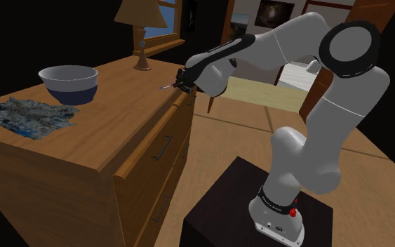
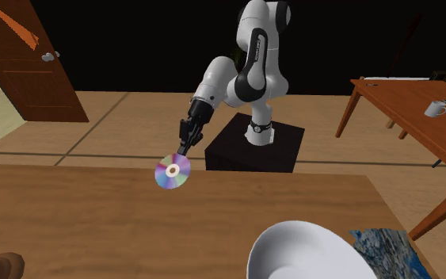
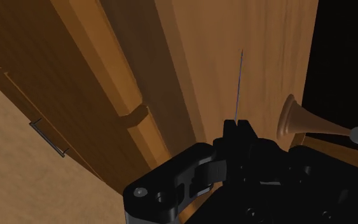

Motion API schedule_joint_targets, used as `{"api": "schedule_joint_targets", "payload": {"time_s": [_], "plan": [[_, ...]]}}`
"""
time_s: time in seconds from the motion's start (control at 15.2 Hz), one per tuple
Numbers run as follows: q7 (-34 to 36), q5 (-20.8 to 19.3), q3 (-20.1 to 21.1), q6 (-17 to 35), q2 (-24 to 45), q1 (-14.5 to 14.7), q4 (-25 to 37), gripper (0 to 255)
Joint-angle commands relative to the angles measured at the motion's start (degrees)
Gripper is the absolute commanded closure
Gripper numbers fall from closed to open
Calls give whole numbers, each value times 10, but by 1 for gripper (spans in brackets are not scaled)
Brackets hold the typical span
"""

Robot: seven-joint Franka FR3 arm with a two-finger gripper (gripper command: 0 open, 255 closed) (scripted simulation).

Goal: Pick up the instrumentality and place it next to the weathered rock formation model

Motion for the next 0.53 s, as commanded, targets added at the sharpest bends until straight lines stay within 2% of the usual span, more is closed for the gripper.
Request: {"api": "schedule_joint_targets", "payload": {"time_s": [0.0,0.13,0.2,0.33,0.46], "plan": [[0,9,97,-23,4,-104,7,255],[28,-13,193,-44,3,-207,9,255],[48,-32,229,-53,1,-248,9,255],[86,-69,285,-70,-6,-313,10,255],[120,-102,324,-87,-13,-360,14,255]]}}
